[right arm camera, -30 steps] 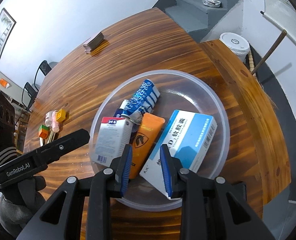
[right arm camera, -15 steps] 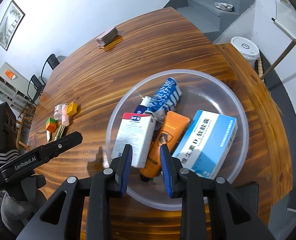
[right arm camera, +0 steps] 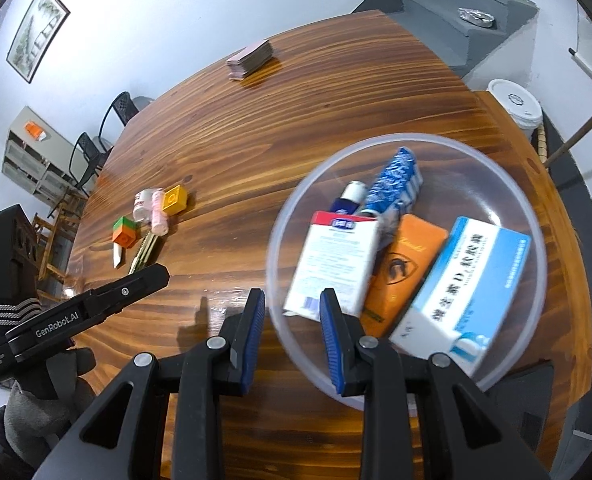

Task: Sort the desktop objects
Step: 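Move both tools back toward the white tube and gold cylinder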

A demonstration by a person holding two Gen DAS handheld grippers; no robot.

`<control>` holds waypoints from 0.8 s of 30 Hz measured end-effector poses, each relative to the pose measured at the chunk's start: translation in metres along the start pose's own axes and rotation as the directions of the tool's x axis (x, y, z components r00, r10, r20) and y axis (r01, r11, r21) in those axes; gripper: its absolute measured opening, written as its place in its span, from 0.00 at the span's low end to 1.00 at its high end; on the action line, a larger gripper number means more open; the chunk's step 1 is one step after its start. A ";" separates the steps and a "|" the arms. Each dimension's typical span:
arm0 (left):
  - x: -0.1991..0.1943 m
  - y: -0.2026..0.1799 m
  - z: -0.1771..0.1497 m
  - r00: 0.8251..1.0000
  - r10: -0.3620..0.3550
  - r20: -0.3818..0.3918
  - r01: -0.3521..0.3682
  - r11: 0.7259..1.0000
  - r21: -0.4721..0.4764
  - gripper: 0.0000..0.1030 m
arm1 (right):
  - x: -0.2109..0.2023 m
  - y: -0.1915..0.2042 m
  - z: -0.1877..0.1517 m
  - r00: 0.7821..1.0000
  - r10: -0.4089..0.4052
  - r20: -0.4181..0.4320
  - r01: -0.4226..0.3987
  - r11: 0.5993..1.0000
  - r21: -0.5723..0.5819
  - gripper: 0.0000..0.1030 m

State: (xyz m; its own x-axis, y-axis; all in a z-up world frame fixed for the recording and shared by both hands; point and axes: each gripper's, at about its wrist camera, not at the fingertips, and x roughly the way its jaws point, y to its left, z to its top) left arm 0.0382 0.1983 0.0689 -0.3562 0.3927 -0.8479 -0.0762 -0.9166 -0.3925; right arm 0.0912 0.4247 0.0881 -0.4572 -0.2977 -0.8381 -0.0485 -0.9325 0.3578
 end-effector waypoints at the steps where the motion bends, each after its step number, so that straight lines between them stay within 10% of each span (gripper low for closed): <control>1: -0.002 0.005 0.000 1.000 0.003 0.000 -0.003 1.000 -0.005 0.73 | 0.002 0.003 0.000 1.000 0.003 -0.004 -0.003 1.000 -0.003 0.31; 7: -0.012 0.027 0.002 1.000 0.018 0.000 -0.018 1.000 -0.023 0.73 | 0.008 0.024 -0.001 1.000 0.018 -0.005 -0.018 1.000 -0.020 0.48; 24: -0.032 0.108 0.022 0.998 0.065 0.003 -0.065 0.992 -0.110 0.73 | 0.040 0.077 -0.004 0.998 0.014 -0.068 -0.018 0.999 -0.048 0.48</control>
State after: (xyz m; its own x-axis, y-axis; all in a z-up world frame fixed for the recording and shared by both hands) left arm 0.0212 0.0856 0.0612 -0.3637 0.3318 -0.8704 0.0495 -0.9262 -0.3737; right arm 0.0728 0.3400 0.0801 -0.3967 -0.3242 -0.8588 0.0021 -0.9359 0.3523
